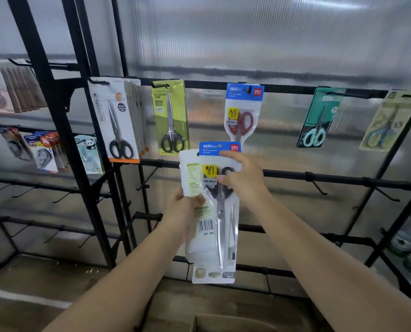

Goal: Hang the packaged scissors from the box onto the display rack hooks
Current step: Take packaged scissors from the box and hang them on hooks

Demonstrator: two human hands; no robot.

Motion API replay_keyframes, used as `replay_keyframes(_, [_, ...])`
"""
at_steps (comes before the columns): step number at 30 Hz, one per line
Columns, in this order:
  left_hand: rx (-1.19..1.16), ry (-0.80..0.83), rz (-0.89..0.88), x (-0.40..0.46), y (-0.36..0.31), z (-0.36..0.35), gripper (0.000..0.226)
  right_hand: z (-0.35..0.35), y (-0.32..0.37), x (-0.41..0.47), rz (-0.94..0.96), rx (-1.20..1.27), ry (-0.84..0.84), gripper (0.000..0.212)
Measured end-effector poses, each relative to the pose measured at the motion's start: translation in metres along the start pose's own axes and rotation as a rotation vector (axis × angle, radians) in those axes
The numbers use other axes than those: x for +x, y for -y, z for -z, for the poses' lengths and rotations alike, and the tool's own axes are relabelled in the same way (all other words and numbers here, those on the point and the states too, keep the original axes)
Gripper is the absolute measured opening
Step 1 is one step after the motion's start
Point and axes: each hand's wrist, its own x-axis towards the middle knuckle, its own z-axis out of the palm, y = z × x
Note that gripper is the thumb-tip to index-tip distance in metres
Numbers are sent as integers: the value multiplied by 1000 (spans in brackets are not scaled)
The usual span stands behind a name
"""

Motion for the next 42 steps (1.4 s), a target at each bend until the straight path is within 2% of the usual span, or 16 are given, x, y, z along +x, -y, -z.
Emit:
replay_keyframes(2, [41,-11,-45,2,-4,3,27,-2,-3,6,-23,31,-61,55])
replay_keyframes(6, [77,-6,-67,9,-13,10,21,-7,-1,17,43,69,-186,75])
replay_keyframes(11, [110,-14,-68,20,-30,24,20,0,20,22,187,102,-335,69])
replay_keyframes(16, [24,-17,-56,33,-45,36,23,20,43,33,347,99,-375,63])
replay_keyframes(21, [-39,4,-41,40,-48,40,24,31,57,52,427,41,-421,58])
replay_keyframes(32, [-108,83,-42,67,-47,37,25,33,41,77,419,-108,-423,59])
replay_keyframes(42, [-168,173,-83,70,-56,38,29,25,46,114,168,-480,-352,69])
